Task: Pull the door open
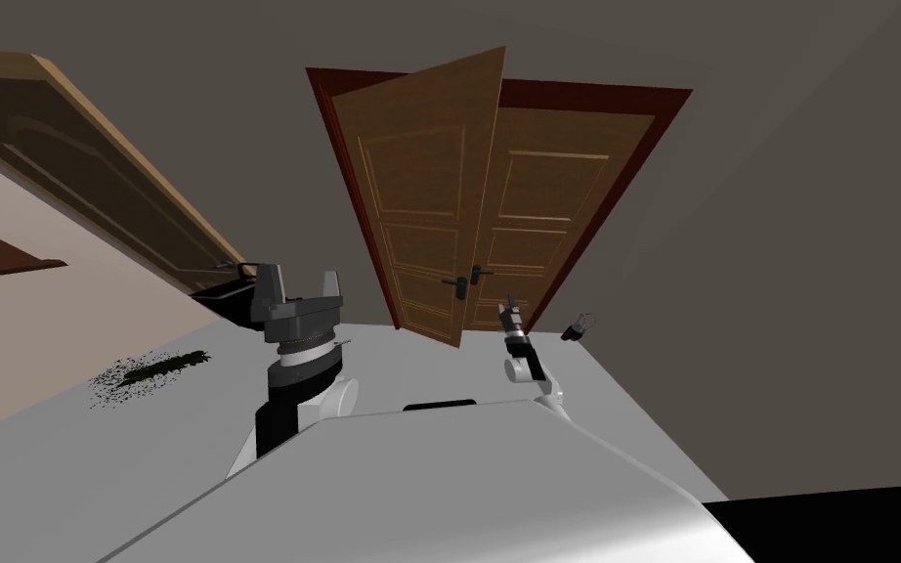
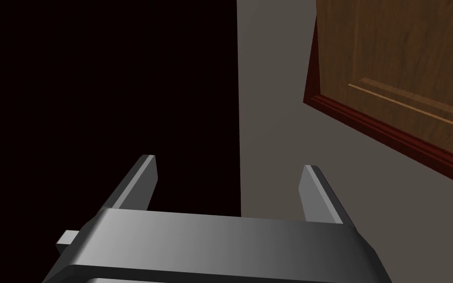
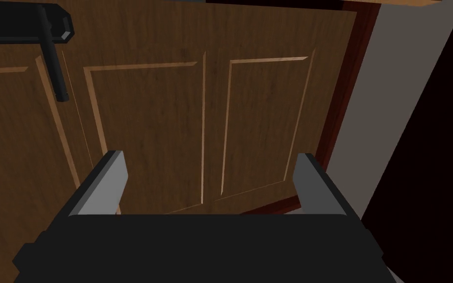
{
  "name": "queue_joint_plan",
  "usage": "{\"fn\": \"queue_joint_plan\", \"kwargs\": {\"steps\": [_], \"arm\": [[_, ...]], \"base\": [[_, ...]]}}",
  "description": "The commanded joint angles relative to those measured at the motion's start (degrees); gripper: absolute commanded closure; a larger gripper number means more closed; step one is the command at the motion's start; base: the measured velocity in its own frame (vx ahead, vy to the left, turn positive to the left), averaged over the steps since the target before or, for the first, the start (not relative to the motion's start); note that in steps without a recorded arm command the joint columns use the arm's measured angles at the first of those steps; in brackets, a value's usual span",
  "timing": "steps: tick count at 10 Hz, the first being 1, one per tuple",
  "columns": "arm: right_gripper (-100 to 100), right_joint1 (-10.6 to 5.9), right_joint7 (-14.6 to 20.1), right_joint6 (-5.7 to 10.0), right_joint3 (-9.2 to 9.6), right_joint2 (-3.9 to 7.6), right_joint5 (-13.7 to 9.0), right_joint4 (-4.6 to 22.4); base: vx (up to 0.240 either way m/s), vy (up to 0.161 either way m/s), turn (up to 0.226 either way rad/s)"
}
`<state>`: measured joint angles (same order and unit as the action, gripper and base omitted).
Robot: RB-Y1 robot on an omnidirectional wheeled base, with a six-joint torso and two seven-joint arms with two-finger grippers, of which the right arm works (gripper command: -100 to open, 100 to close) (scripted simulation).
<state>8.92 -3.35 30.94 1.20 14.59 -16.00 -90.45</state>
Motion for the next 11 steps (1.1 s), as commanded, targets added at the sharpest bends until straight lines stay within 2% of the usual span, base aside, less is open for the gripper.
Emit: {"fn": "queue_joint_plan", "kwargs": {"steps": [1, 2, 5, 6, 11], "arm": [[-100, -1.31, 0.5, -0.36, -0.3, 1.31, -1.2, 2.9], [-100, -1.31, 0.5, -0.36, -0.3, 1.31, -1.2, 3.3], [-100, -3.8, 1.2, -0.65, -0.68, 3.5, -3.2, 9.5], [-100, -3.8, 1.2, -0.65, -0.68, 3.5, -3.2, 9.5], [-100, -7.86, 2.3, -1.13, -1.26, 6.94, -6.5, 19.0]], "base": [[0.092, -0.041, 0.091], [0.054, -0.029, 0.034], [0.07, -0.02, 0.087], [0.06, -0.019, 0.031], [0.082, -0.029, 0.085]]}}
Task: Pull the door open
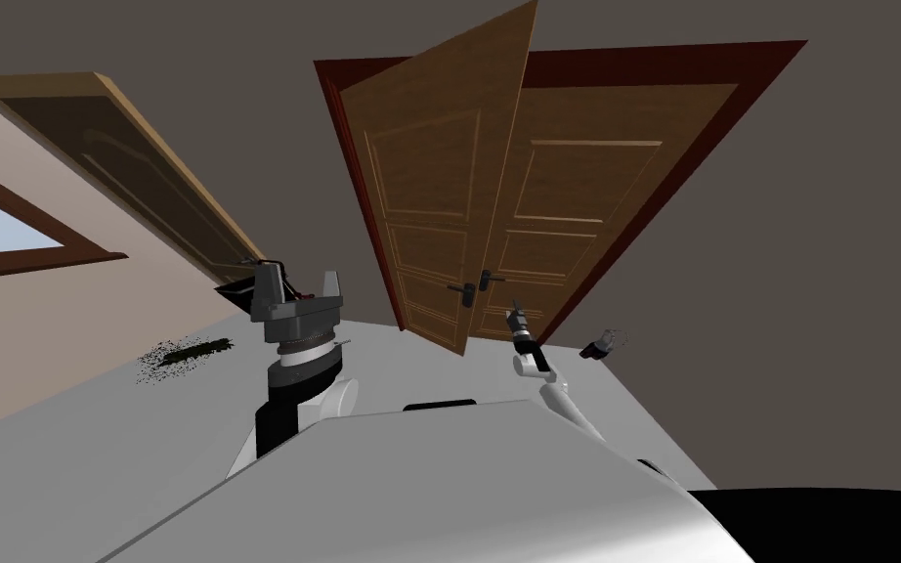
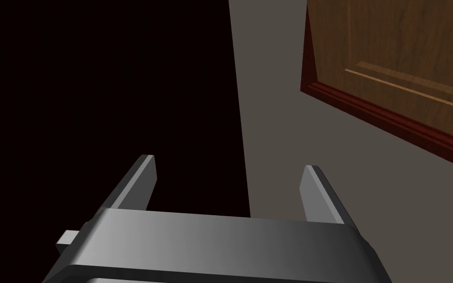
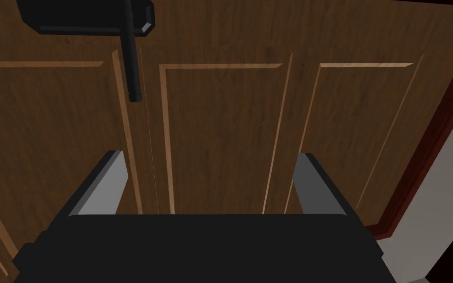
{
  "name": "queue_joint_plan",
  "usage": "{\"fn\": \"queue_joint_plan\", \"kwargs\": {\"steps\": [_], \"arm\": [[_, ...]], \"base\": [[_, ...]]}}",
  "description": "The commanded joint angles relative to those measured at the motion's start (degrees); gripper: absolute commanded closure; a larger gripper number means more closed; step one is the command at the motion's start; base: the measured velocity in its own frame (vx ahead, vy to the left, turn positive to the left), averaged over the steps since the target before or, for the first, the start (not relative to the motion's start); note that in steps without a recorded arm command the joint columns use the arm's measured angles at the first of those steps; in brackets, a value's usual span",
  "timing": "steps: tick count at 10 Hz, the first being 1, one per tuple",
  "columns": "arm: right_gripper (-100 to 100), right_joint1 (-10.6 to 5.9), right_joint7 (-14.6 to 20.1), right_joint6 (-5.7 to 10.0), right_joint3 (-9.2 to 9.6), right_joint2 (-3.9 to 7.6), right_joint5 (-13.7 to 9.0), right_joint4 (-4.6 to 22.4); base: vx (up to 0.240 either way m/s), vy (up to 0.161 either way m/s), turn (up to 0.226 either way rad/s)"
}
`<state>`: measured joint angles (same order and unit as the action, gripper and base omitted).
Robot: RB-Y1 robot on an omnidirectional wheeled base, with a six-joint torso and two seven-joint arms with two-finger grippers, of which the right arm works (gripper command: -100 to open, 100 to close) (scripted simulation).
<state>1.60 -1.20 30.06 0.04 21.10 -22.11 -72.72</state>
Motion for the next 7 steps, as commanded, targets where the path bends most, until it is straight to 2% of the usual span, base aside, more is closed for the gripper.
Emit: {"fn": "queue_joint_plan", "kwargs": {"steps": [1, 2, 6, 7], "arm": [[-100, -1.32, 0.4, -0.35, -0.2, 1.07, -1.1, 2.9], [-100, -1.32, 0.4, -0.35, -0.2, 1.07, -1.1, 3.4], [-100, -4.33, 1.2, -0.69, -0.56, 3.47, -3.4, 10.5], [-100, -4.33, 1.2, -0.69, -0.56, 3.47, -3.4, 10.5]], "base": [[0.092, -0.034, 0.087], [0.069, -0.026, 0.033], [0.078, -0.019, 0.085], [0.069, -0.017, 0.023]]}}
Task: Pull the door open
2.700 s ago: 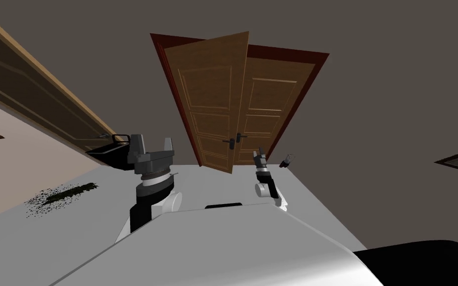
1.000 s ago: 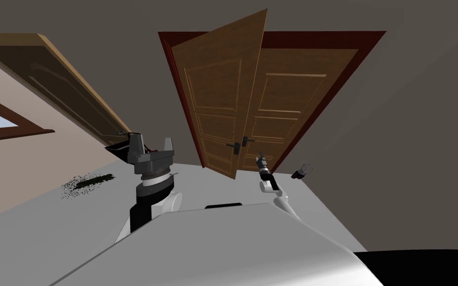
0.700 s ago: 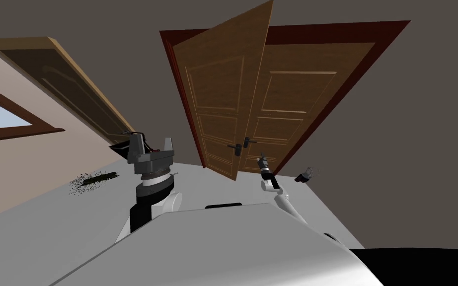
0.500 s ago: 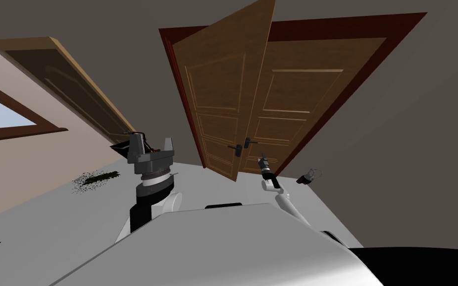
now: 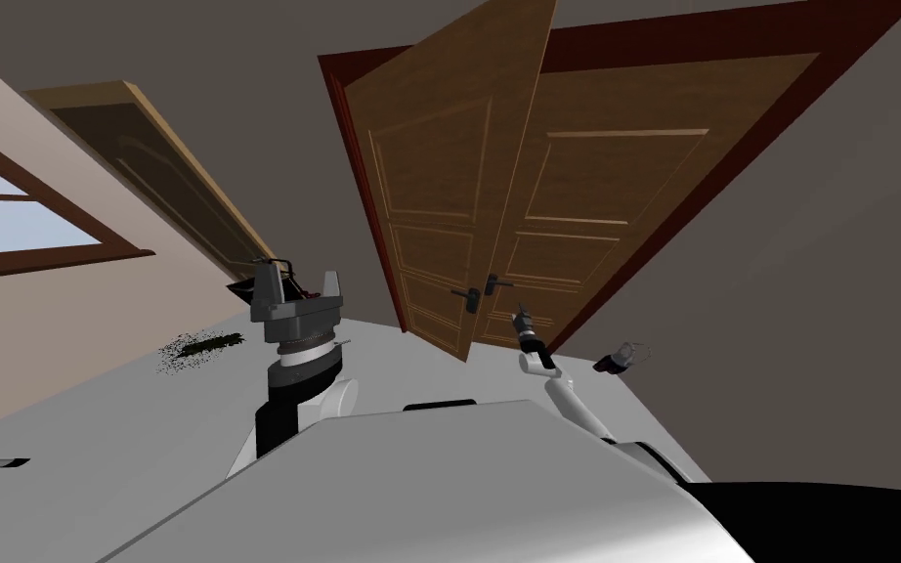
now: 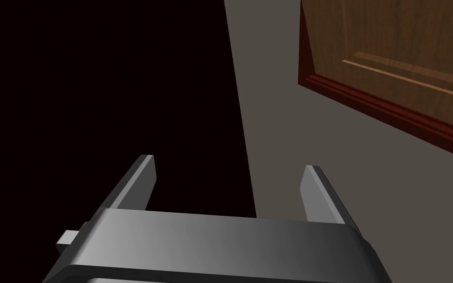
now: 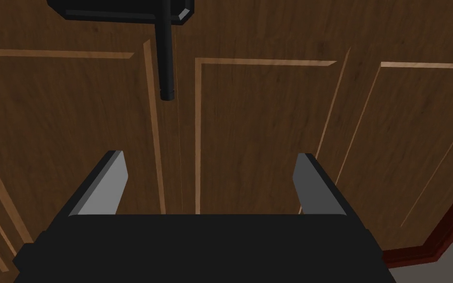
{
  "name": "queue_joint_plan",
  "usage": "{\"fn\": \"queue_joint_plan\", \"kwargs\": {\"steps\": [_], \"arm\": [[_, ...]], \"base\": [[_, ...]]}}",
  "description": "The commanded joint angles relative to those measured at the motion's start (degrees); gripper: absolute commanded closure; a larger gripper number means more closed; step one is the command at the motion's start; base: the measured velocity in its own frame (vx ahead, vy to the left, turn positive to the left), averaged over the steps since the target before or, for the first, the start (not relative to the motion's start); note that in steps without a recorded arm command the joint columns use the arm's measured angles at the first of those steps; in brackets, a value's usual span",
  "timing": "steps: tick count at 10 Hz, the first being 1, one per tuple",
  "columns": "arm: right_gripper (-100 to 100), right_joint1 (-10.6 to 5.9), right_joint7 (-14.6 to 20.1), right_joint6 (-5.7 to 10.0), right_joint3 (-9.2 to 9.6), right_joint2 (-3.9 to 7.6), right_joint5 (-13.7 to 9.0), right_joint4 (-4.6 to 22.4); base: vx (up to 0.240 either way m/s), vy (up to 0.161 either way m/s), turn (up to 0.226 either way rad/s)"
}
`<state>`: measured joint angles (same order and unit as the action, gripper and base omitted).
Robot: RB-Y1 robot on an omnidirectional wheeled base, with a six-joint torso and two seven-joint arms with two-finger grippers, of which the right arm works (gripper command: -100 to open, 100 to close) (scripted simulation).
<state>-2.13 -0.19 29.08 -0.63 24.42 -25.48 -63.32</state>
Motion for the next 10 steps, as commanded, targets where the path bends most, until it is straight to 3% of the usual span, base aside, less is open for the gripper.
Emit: {"fn": "queue_joint_plan", "kwargs": {"steps": [1, 3, 10], "arm": [[-100, -1.31, 0.4, 0.21, 0.04, 0.7, -0.6, 2.8], [-100, -2.02, 0.6, 0.13, -0.04, 1.26, -1.2, 4.4], [-100, -6.71, 1.8, -0.38, -0.32, 4.47, -4.6, 14.7]], "base": [[0.049, -0.014, 0.038], [0.063, -0.013, 0.069], [0.076, -0.017, 0.081]]}}
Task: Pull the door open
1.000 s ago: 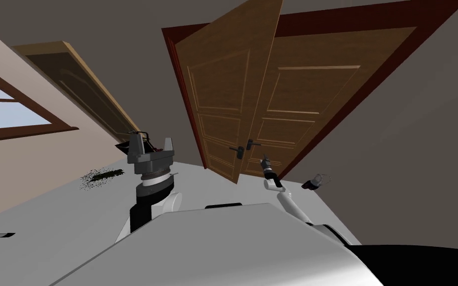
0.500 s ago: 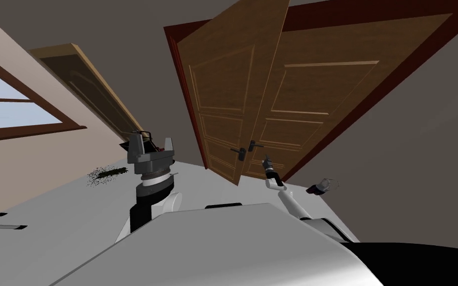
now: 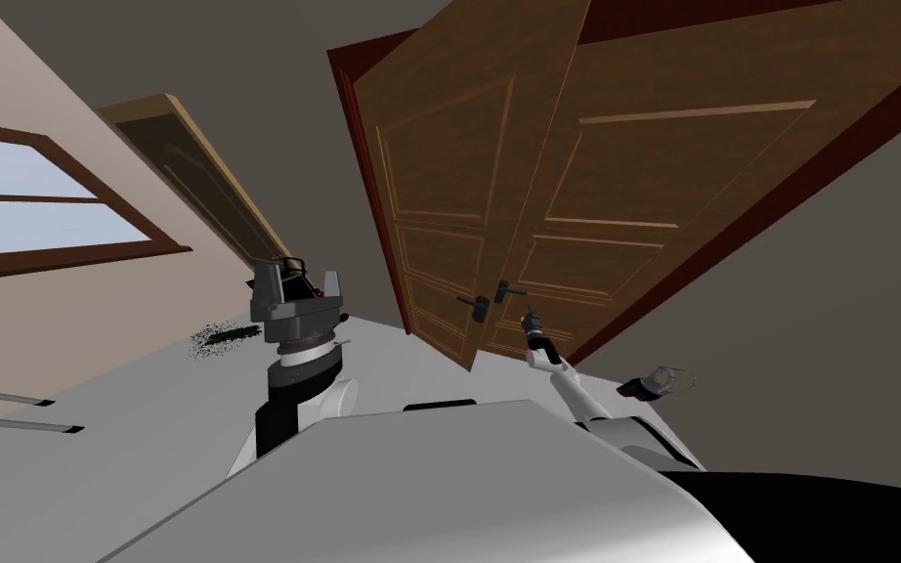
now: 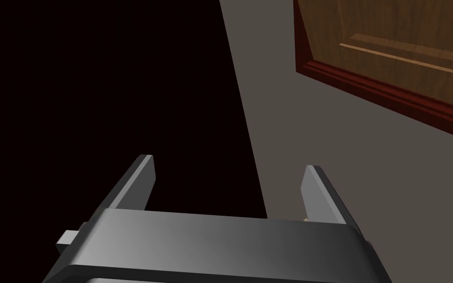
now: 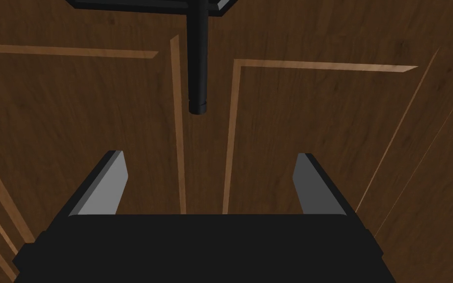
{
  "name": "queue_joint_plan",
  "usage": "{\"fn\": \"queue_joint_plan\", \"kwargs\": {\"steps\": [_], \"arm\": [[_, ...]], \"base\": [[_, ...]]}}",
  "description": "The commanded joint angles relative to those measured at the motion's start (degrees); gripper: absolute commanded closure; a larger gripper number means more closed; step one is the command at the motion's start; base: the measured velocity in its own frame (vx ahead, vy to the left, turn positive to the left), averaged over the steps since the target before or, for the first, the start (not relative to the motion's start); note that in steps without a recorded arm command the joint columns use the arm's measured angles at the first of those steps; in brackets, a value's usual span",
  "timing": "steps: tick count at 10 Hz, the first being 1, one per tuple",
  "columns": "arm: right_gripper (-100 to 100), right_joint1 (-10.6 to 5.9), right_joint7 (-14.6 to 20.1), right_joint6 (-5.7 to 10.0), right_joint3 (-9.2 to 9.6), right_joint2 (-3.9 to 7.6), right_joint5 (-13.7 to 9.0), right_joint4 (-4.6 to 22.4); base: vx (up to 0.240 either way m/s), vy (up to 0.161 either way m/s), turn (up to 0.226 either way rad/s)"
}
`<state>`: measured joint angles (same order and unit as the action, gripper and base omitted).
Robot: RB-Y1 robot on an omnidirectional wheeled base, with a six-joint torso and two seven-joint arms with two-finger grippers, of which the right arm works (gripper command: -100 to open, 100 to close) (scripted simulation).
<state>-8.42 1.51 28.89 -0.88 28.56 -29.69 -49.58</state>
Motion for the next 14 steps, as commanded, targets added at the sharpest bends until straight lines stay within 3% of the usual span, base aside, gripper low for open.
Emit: {"fn": "queue_joint_plan", "kwargs": {"steps": [1, 3, 4, 5, 9, 11, 14], "arm": [[-100, -0.85, 0.2, -0.24, -0.07, 0.56, -0.7, 1.8], [-100, -2.54, 0.6, -0.4, 0.08, 1.25, -1.7, 4.8], [-100, -2.23, 0.5, -0.35, 0.04, 1.1, -1.4, 4.1], [-100, -1.67, 0.4, -0.41, -0.65, 1.95, -1.5, 4.9], [-100, -0.95, 0.0, -0.31, -1.86, 3.0, -1.4, 6.3], [-100, -1.28, -0.1, -0.27, -2.02, 2.71, -1.3, 6.6], [-100, -2.73, -0.2, -0.22, -1.53, 1.1, -1.2, 6.2]], "base": [[0.107, -0.008, 0.095], [0.115, 0.02, 0.112], [0.067, 0.009, 0.032], [0.021, -0.101, -0.121], [0.086, -0.192, -0.046], [0.195, -0.057, 0.037], [0.216, 0.051, 0.116]]}}
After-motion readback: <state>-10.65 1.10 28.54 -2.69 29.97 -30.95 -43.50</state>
